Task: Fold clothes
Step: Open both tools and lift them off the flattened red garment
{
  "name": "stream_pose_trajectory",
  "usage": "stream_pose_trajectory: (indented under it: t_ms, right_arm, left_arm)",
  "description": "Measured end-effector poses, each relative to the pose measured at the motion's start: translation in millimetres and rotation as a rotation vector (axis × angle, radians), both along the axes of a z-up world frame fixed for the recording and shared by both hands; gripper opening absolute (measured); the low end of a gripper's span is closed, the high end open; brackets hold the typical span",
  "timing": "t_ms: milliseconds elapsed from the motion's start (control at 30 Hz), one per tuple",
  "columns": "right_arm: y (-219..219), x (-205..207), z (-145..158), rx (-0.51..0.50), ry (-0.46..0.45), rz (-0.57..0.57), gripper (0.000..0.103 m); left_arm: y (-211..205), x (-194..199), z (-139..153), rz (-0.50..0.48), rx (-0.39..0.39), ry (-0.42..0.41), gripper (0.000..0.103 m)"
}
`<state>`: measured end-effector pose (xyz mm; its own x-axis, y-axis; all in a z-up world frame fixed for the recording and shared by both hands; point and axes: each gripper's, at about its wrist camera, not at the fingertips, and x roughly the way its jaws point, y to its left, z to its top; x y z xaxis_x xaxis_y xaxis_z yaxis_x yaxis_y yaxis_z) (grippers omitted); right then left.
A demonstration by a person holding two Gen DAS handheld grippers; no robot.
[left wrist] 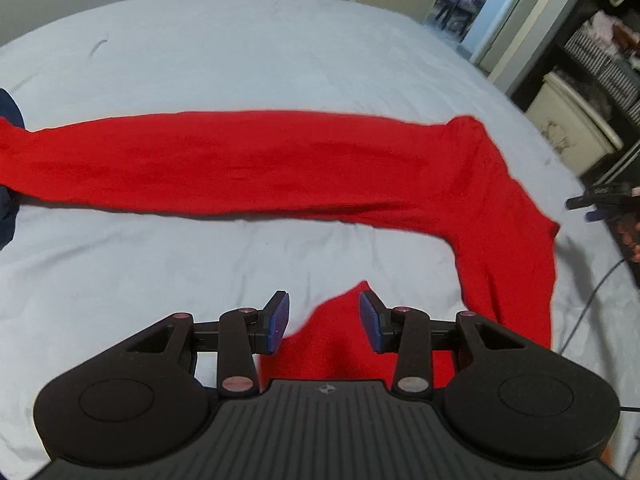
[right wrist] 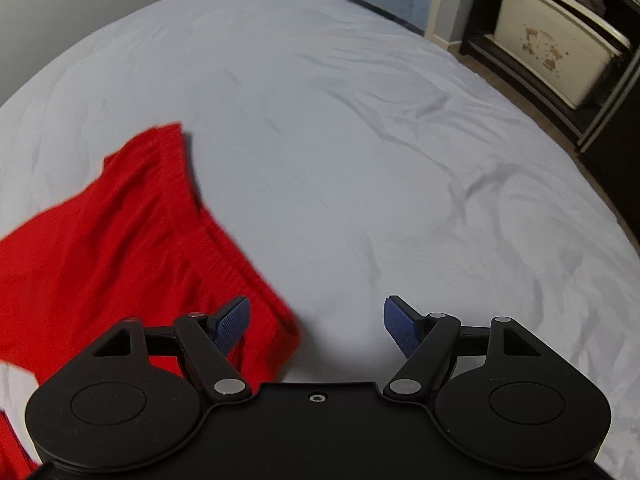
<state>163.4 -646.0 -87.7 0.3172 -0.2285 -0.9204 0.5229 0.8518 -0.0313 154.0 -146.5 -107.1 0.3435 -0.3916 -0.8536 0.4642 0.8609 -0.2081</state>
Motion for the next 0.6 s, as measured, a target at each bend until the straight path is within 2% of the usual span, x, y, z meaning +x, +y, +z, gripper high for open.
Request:
stream_pose_trajectory:
  t_ms: [167, 333, 600]
  right_arm:
    - [20.3, -5.5, 4.4, -0.003, -0.003, 0.066, 0.072]
    - [30.4, -16.0, 6.1, -0.014, 0.002, 0.118, 0.072]
    - [28.9, -30.8, -5.4, -0.026, 0.039, 0.151, 0.072]
  left_arm:
    - [-26.0, -35.0, -11.4, -0.017, 0.075, 0.0, 0.037]
    - [-23.1, -63.2, -28.2, -0.056, 0.107, -0.017, 0.037]
    - [-11.5, -100.0, -33.9, -0.124, 0.032, -0.063, 0.037]
